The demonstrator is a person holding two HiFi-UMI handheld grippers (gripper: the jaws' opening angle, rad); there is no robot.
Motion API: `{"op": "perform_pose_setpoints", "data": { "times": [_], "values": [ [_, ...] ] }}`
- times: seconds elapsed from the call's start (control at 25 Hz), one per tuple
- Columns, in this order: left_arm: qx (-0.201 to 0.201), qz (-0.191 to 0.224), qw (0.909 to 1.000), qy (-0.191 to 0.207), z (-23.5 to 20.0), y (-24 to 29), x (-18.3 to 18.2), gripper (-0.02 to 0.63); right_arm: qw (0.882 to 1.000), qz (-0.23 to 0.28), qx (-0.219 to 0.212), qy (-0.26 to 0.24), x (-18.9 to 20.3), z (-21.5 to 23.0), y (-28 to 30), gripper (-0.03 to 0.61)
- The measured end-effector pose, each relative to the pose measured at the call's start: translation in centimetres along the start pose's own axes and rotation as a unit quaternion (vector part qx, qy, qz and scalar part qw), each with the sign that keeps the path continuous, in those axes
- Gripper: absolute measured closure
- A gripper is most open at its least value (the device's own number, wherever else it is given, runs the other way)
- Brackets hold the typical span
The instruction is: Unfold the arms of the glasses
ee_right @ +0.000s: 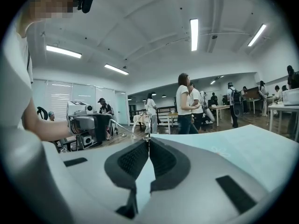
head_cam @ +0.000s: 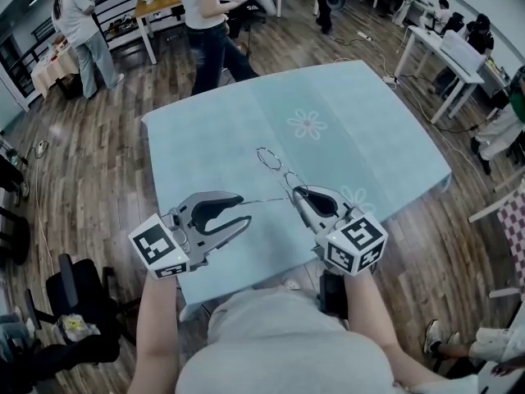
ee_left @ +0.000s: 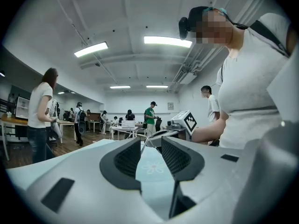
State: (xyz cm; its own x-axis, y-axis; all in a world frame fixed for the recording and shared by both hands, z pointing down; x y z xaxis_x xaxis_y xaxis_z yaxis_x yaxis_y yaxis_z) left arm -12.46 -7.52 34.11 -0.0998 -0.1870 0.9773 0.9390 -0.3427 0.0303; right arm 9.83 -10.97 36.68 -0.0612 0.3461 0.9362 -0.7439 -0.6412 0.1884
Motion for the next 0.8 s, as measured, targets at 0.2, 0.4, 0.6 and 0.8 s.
{"op": "perform_pose_setpoints", "data": {
  "times": [0.2, 0.4, 0.6, 0.8],
  "values": [
    [0.012, 0.006, 0.9999, 0.002, 1.0, 0.0, -0.3, 0.479, 1.000, 0.003, 0.012, 0.005, 0.2, -0.1, 0.2, 0.568],
    [0.016, 0.016, 0.9997, 0.005, 2.3, -0.1, -0.5, 0.479, 1.000, 0.004, 0.017, 0.005, 0.6, -0.1, 0.4, 0.568],
    [-0.025, 0.017, 0.9995, -0.009, 1.3, -0.6, 0.2, 0.456, 1.000, 0.003, 0.010, 0.005, 0.5, 0.2, 0.3, 0.568],
    [-0.022, -0.005, 0.9996, -0.019, 1.4, -0.6, 1.3, 0.451, 1.000, 0.001, 0.005, 0.006, 0.5, 0.0, 0.6, 0.568]
  ]
}}
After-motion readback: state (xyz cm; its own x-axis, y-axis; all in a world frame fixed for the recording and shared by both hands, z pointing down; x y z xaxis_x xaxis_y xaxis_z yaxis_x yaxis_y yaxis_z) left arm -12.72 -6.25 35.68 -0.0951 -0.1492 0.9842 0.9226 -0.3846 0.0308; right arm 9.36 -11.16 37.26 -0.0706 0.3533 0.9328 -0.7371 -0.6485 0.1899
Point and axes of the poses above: the fingertips, and each gripper's own axes: y forward along the fingers, z to its right, x out of its underside, the point moved 8 cm from there along -y, backward along the fingers, and after that the axes turned 12 degrees about y, right-handed, at the moved point
